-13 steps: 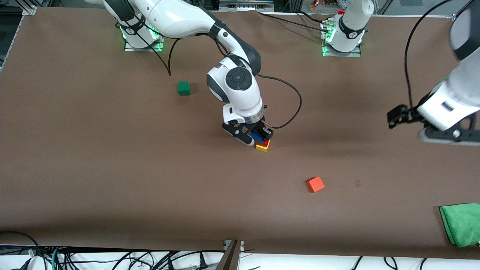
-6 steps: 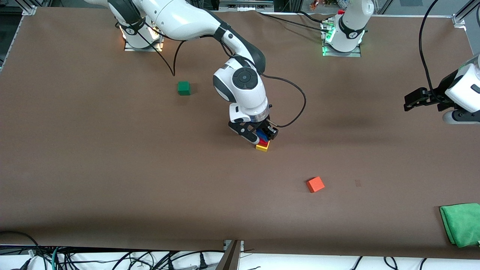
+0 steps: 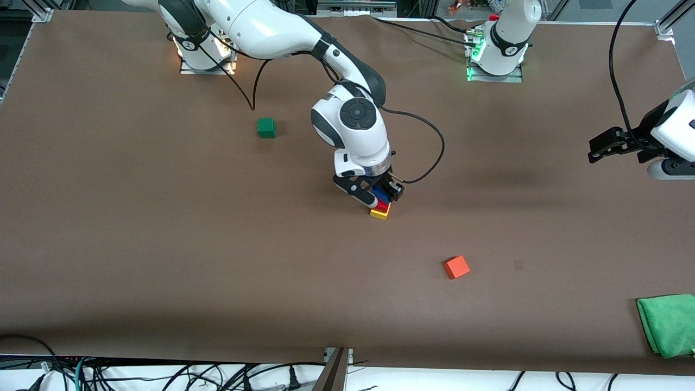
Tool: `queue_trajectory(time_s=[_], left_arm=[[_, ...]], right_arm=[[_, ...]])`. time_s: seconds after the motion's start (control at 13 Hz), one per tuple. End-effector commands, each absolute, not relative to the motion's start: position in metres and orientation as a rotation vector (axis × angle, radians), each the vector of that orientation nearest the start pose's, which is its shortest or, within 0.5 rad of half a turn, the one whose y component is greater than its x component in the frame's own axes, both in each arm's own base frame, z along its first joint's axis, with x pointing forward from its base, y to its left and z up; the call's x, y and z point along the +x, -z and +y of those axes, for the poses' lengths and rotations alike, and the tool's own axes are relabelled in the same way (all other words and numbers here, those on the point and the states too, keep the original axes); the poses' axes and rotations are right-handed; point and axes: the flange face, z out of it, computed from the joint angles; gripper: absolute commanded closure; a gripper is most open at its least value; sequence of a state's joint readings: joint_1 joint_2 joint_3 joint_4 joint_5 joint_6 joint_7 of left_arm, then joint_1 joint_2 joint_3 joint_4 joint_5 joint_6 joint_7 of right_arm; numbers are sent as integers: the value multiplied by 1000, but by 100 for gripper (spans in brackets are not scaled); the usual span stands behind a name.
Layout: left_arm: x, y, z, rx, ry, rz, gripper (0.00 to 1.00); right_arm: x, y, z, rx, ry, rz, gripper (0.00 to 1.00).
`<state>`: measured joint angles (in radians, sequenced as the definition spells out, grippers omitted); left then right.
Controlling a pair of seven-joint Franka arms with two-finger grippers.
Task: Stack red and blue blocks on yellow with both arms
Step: 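Lower the blue block onto the red block and open the right gripper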
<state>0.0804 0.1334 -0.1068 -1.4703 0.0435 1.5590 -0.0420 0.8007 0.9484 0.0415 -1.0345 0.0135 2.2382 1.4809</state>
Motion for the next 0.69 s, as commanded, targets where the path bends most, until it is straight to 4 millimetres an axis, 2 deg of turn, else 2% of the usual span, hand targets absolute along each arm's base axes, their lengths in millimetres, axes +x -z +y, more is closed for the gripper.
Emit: queue_trajectory(time_s=[0.0, 0.23, 0.46, 0.62], left_arm=[[599, -598, -5, -3136, -56, -28, 0], [599, -599, -6, -3135, -54, -21, 0], [599, -599, -7, -3134, -51, -18, 0], [599, -598, -6, -3133, -56, -21, 0]], right_arm=[[548, -296, 593, -2717, 127, 946, 53], [548, -296, 593, -2717, 128, 943, 37], [549, -296, 592, -2717, 127, 948, 34], [551, -297, 590, -2715, 130, 951, 24]])
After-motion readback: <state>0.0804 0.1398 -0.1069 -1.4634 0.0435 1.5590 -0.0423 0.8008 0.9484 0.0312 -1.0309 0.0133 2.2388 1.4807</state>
